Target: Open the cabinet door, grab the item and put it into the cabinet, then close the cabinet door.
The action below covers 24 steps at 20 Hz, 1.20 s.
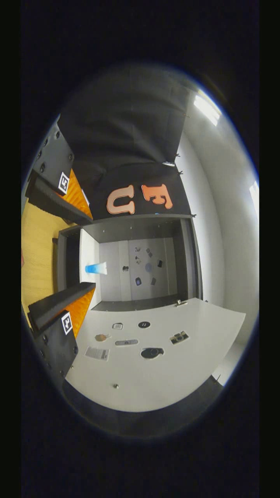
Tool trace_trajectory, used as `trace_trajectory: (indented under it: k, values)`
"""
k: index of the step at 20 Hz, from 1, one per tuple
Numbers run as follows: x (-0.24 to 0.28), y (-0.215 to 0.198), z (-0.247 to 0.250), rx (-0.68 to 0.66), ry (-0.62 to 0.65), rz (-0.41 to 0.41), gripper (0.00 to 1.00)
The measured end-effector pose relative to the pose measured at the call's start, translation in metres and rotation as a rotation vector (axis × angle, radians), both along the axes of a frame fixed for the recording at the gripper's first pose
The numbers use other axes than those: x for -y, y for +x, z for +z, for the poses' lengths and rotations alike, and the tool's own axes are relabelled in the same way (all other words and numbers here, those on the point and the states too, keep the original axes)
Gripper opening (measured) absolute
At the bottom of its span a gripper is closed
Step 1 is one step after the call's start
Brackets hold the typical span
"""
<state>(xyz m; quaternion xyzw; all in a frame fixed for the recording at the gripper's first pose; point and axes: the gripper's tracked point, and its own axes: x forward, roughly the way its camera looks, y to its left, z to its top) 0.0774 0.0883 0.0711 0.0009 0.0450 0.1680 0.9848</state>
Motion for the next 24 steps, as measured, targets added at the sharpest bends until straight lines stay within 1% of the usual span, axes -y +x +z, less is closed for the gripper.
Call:
trace_trajectory:
  k: [1, 3, 4, 7, 10, 14, 18, 21, 24]
  values:
    - [0.013, -0.01, 0.001, 0.0, 0.004, -0.003, 0.94]
    - [0.029, -0.03, 0.007, 0.023, 0.014, 0.025, 0.95]
    - [0.044, -0.038, 0.009, 0.031, 0.015, 0.023, 0.95]
    - [0.095, -0.054, 0.002, 0.021, 0.011, -0.038, 0.95]
    - [0.139, -0.066, 0.004, 0.02, 0.032, -0.091, 0.95]
    - [0.183, -0.075, 0.017, 0.051, 0.056, -0.15, 0.96]
    - [0.223, -0.067, 0.025, 0.071, 0.029, -0.226, 0.96]
    - [0.246, -0.046, 0.02, 0.064, 0.017, -0.288, 0.96]
    - [0.257, -0.02, 0.012, 0.032, 0.035, -0.308, 0.96]
